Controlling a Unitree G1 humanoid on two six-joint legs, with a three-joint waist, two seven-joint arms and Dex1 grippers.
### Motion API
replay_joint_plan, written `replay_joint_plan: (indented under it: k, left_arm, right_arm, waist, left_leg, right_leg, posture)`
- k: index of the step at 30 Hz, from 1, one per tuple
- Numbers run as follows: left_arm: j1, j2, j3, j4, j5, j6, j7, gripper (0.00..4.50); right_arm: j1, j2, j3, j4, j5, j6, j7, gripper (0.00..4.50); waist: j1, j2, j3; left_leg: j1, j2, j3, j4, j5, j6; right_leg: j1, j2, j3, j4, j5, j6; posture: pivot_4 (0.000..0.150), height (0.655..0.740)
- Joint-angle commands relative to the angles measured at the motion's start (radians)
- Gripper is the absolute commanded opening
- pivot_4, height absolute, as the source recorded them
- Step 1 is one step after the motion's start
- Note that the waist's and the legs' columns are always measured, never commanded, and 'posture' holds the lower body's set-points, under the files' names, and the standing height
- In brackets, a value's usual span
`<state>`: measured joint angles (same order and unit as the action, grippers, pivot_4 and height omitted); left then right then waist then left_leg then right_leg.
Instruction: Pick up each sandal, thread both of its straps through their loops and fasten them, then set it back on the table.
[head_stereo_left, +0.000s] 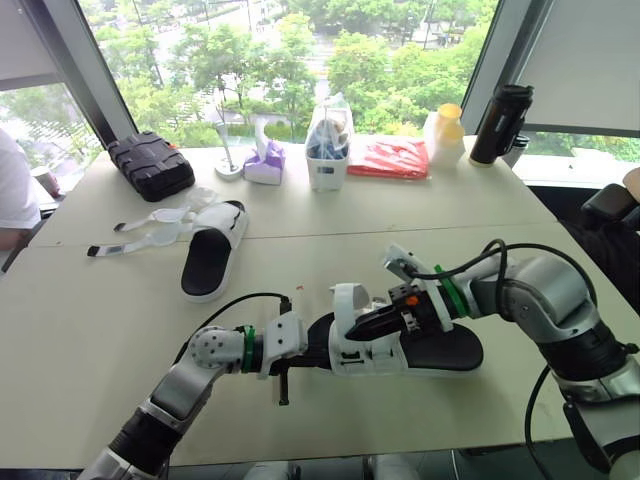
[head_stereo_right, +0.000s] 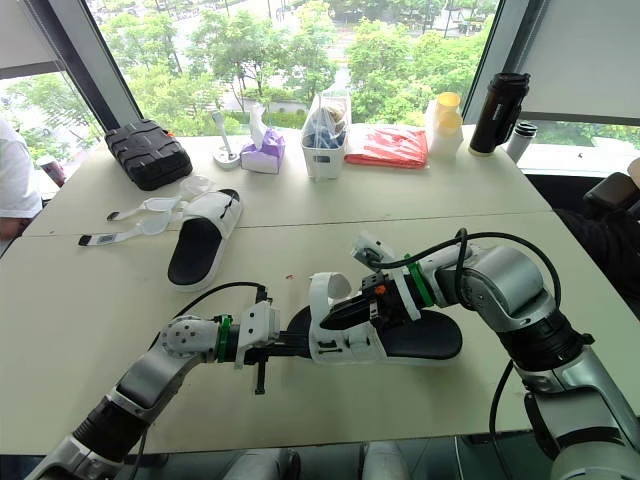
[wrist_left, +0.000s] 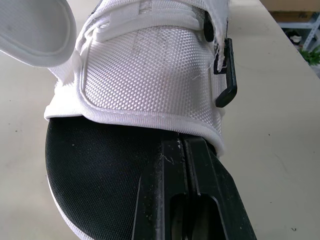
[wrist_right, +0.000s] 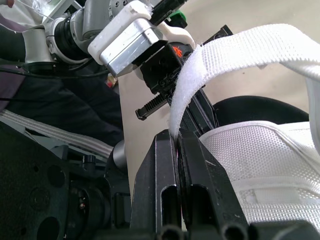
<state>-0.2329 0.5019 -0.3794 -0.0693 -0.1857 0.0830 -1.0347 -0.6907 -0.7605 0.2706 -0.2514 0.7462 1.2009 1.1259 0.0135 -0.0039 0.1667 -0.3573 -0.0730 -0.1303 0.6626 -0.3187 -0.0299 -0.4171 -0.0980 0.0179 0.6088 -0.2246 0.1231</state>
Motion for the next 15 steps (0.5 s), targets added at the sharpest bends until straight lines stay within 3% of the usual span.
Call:
replay_joint_plan:
  k: [1, 15]
  left_arm:
    - [0.053, 0.023, -0.069, 0.068, 0.077, 0.058, -0.005, 0.0]
    - [0.054, 0.022, -0.068, 0.067, 0.075, 0.059, -0.001, 0.0]
  right_arm:
    - [0.007, -0.007, -0.001, -0.038, 0.01, 0.0, 0.005, 0.05]
    - [0.036, -0.004, 0.026, -0.025, -0.026, -0.032, -0.012, 0.05]
  waist:
    - [0.0, 0.0, 0.0]
    - [0.0, 0.0, 0.0]
  left_leg:
    - [0.0, 0.0, 0.0, 0.0, 0.0, 0.0]
    - [0.0, 0.0, 0.0, 0.0, 0.0, 0.0]
  right_leg:
    - [0.0, 0.0, 0.0, 0.0, 0.0, 0.0]
    - [0.0, 0.0, 0.0, 0.0, 0.0, 0.0]
  posture:
    - [0.15, 0.74]
    - [0.15, 0.74]
